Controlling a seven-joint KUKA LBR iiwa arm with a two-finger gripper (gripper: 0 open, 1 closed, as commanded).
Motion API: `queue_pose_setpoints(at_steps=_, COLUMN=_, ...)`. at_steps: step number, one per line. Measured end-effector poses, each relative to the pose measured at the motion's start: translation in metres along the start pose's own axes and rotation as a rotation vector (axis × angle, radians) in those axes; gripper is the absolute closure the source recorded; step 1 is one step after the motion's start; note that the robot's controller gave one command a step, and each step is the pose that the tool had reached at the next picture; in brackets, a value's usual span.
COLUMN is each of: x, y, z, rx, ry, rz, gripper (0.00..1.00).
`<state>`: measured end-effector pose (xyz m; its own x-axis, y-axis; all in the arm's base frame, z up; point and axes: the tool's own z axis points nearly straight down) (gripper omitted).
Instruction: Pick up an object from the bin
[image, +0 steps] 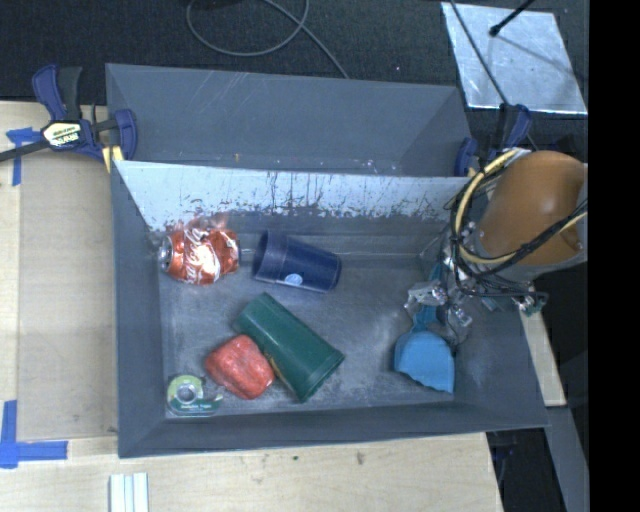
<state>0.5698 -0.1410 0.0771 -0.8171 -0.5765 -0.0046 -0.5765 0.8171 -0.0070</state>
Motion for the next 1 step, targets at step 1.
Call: queue_pose_setpoints(at_steps=1, x=0.0000, y=0.0007, z=-0.0079, rx=0.000, ry=-0.002, rz=0.000, gripper=1.00)
